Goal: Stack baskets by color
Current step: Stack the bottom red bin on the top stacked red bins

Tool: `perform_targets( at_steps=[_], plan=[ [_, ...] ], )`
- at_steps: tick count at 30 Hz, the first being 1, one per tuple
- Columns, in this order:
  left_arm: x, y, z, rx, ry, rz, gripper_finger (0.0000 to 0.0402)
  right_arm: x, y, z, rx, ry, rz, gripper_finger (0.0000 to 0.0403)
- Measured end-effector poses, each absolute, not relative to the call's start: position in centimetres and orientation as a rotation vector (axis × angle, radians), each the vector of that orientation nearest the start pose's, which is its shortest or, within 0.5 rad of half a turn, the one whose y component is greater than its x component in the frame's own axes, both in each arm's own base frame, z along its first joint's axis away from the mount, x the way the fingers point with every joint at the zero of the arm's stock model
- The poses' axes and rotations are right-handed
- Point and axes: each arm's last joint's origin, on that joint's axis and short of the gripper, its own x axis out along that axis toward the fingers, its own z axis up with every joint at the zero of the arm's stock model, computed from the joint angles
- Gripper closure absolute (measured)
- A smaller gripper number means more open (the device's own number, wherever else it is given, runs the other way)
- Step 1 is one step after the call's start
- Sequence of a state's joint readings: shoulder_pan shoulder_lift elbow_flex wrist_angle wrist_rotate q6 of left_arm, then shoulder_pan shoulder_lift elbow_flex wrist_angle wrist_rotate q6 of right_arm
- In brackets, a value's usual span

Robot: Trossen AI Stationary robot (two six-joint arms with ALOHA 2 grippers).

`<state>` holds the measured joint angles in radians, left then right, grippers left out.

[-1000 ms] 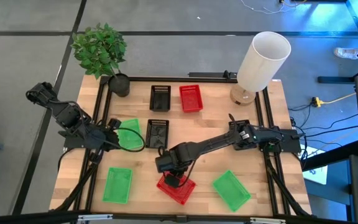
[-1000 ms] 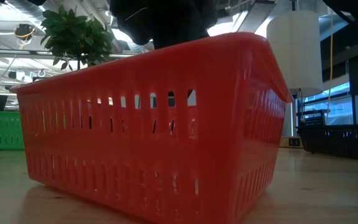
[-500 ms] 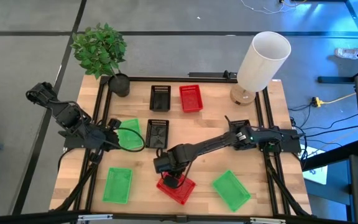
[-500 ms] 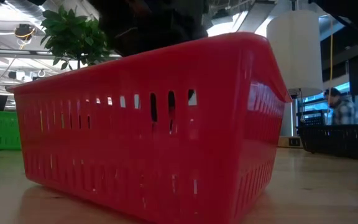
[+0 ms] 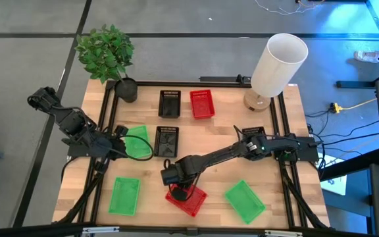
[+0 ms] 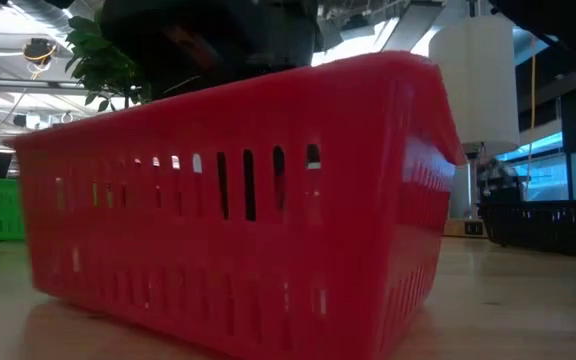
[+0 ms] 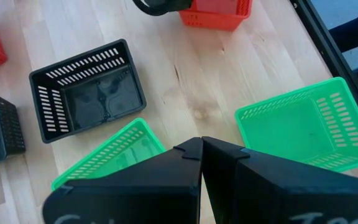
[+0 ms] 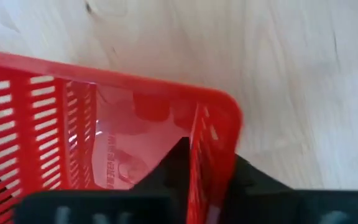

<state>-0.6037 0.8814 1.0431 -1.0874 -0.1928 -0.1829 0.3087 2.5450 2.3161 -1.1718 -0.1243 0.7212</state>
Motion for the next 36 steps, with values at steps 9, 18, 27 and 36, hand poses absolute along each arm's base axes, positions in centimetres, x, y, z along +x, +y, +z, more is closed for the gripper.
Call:
perform_targets(
  at_steps=[9, 18, 27, 36],
  plan=[
    [12.0, -7.6, 32.9, 0.193, 0.886, -0.300, 0.0401, 48.4, 14.8, 16.3, 0.518, 1.451, -0.216, 0.0399],
    [12.0, -7.6, 32.9, 0.198, 0.881, -0.283, 0.0401, 47.1, 13.2, 21.2, 0.506, 1.372, -0.349, 0.0401],
    [12.1, -7.4, 32.9, 0.215, 0.868, -0.244, 0.0401, 44.5, 10.5, 26.6, 0.535, 1.294, -0.602, 0.0402],
    [12.1, -7.3, 33.0, 0.229, 0.857, -0.210, 0.0401, 43.2, 7.0, 30.1, 0.553, 1.195, -0.729, 0.0403]
  ],
)
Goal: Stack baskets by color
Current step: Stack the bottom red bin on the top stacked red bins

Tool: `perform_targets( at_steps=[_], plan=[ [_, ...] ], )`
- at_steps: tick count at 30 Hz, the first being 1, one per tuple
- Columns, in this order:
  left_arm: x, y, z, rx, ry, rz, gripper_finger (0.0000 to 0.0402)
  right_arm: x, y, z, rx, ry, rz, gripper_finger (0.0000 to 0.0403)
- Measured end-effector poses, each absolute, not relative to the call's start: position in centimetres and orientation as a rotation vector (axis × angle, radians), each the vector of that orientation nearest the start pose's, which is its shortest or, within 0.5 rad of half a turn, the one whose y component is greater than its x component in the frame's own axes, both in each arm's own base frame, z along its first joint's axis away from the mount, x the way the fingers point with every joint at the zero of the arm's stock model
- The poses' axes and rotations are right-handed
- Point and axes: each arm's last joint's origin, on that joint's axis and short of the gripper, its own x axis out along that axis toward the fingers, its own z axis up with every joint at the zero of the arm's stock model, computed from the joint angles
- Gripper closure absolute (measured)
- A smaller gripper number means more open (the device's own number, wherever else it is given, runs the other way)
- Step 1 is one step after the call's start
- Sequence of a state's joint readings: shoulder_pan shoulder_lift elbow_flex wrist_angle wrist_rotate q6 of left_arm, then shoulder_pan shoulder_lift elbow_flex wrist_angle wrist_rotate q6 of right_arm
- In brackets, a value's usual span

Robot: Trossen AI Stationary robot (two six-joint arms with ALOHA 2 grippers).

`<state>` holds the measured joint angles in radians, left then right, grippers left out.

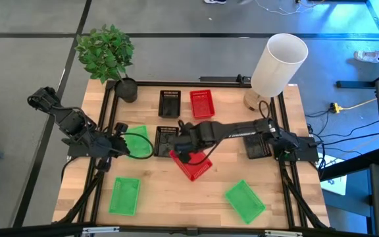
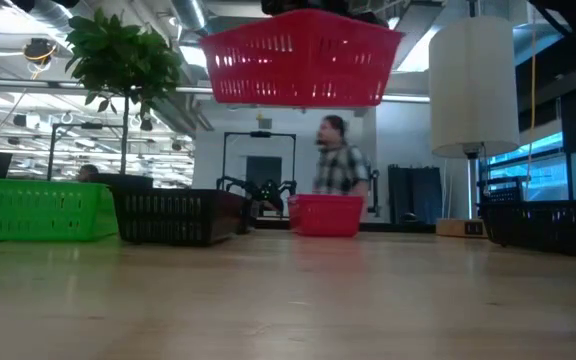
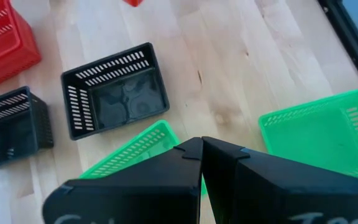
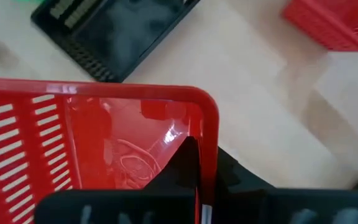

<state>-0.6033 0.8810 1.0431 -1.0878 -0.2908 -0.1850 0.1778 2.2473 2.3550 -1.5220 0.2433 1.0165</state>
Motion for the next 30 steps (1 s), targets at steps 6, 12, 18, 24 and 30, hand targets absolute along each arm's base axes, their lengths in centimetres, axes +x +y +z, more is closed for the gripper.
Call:
perform_targets(
  at_steps=[6, 12, 18, 24, 30],
  plan=[
    [12.2, -7.1, 33.0, 0.218, 0.827, -0.099, 0.0401, 43.2, 3.8, 30.8, 0.532, 1.168, -0.775, 0.0403],
    [12.3, -6.9, 33.1, 0.191, 0.799, -0.011, 0.0401, 43.2, -0.8, 31.2, 0.535, 1.169, -0.810, 0.0403],
    [12.3, -6.7, 33.2, 0.199, 0.770, 0.061, 0.0401, 43.2, -6.4, 31.2, 0.543, 1.143, -0.830, 0.0403],
    [12.5, -6.3, 33.3, 0.184, 0.751, 0.133, 0.0401, 41.8, -12.9, 31.3, 0.633, 1.137, -0.865, 0.0403],
    [12.8, -5.5, 33.4, 0.207, 0.723, 0.248, 0.0401, 40.4, -19.1, 31.6, 0.714, 1.031, -0.890, 0.0403]
  ],
)
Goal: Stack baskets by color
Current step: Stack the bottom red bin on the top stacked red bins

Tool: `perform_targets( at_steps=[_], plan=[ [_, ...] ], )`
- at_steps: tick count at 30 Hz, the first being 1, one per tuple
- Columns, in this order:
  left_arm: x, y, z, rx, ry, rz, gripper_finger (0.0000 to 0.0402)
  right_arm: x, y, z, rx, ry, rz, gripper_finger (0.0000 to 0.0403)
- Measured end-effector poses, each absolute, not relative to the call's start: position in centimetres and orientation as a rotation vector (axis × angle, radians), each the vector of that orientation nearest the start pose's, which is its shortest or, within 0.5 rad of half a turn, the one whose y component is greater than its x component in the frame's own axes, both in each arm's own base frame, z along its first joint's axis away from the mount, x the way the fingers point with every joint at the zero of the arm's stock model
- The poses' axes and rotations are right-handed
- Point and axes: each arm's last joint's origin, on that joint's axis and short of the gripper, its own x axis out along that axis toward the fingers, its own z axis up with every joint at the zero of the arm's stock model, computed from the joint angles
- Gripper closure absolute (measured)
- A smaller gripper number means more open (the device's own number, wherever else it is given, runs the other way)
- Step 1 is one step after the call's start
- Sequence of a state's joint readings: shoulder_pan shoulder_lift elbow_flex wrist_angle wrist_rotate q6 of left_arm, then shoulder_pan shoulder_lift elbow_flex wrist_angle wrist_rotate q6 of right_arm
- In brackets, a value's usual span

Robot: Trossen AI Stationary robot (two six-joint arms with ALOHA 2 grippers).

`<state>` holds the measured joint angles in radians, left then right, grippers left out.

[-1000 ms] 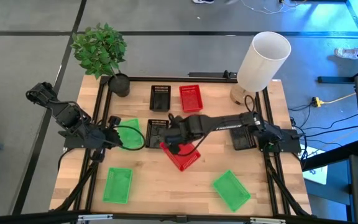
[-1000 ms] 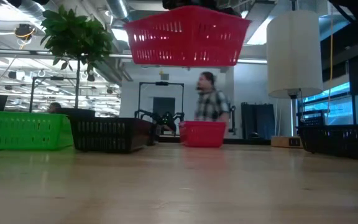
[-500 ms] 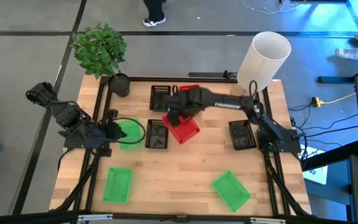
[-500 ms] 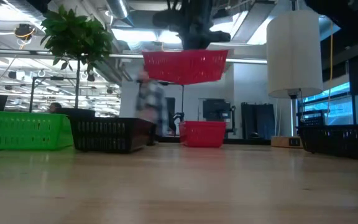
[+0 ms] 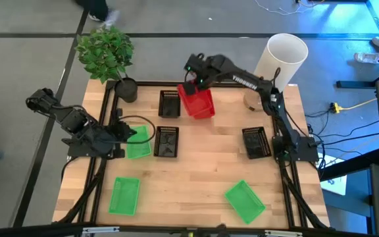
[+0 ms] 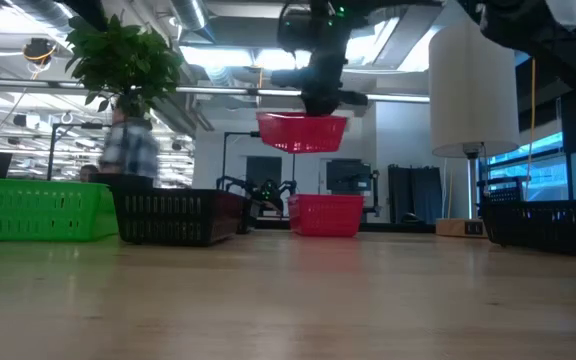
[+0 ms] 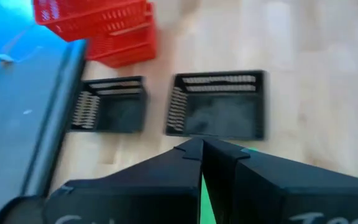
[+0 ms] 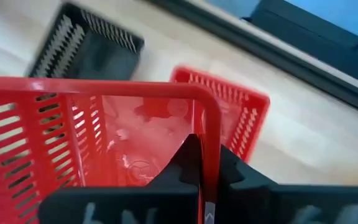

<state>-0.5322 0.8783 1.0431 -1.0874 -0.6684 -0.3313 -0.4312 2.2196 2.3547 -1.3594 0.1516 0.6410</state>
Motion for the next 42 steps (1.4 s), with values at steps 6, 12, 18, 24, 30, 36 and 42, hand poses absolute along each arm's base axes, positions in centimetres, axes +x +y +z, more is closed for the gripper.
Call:
perform_targets(
  at_steps=[6, 12, 18, 24, 30, 36, 42],
  plan=[
    [13.1, -4.5, 33.5, 0.209, 0.707, 0.355, 0.0401, 38.7, -23.0, 31.7, 0.810, 0.982, -0.883, 0.0403],
    [13.3, -4.1, 33.5, 0.190, 0.716, 0.382, 0.0401, 36.8, -25.0, 31.0, 0.866, 1.036, -0.926, 0.0403],
    [13.3, -4.0, 33.5, 0.189, 0.717, 0.389, 0.0401, 36.4, -25.8, 29.0, 0.869, 1.095, -0.935, 0.0403],
    [13.3, -4.0, 33.5, 0.188, 0.717, 0.388, 0.0401, 36.5, -26.7, 26.4, 0.895, 1.097, -0.904, 0.0403],
    [13.3, -4.0, 33.5, 0.185, 0.717, 0.387, 0.0401, 36.6, -26.9, 23.6, 0.972, 1.101, -0.858, 0.0403],
    [13.3, -4.0, 33.5, 0.187, 0.718, 0.386, 0.0401, 36.9, -27.0, 22.8, 1.010, 1.068, -0.852, 0.0403],
    [13.3, -4.0, 33.5, 0.189, 0.718, 0.387, 0.0401, 36.8, -27.0, 22.8, 1.040, 1.059, -0.892, 0.0387]
  ],
)
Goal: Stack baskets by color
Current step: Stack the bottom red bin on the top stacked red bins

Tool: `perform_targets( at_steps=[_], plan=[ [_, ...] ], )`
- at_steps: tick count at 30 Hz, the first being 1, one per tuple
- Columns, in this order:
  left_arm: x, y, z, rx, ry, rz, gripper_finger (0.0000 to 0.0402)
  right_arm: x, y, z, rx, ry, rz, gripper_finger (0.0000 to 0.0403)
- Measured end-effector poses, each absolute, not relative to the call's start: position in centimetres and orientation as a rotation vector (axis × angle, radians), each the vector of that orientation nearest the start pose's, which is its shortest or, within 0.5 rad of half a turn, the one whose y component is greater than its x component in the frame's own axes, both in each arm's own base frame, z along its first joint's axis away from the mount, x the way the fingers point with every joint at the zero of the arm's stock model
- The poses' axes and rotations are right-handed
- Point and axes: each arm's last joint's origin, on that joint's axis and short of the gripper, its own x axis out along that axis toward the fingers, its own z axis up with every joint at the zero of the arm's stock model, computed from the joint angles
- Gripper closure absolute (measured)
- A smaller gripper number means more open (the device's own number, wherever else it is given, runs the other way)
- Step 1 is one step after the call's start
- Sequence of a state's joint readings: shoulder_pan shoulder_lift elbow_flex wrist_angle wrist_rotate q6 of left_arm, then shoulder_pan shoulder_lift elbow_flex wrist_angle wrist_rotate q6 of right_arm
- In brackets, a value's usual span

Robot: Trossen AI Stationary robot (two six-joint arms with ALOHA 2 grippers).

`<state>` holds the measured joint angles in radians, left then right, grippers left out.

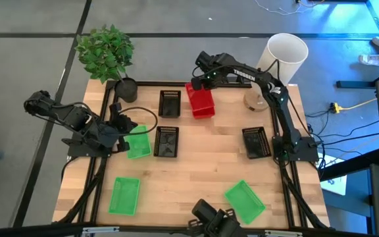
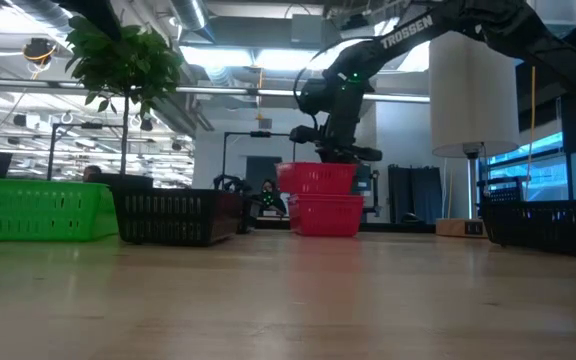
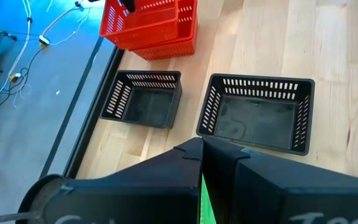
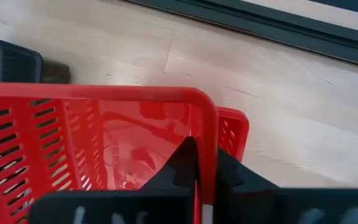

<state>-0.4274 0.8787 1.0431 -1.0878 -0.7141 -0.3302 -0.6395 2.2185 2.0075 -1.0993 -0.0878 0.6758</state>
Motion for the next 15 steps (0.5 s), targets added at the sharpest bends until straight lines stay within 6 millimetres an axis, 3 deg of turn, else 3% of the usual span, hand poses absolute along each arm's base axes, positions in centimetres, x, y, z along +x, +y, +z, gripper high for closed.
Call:
perform_targets(
  at_steps=[15],
  plan=[
    [13.28, -3.96, 33.44, 0.240, 0.730, 0.370, 0.0401, 36.78, -26.47, 22.73, 1.074, 1.085, -0.905, 0.0348]
  ],
)
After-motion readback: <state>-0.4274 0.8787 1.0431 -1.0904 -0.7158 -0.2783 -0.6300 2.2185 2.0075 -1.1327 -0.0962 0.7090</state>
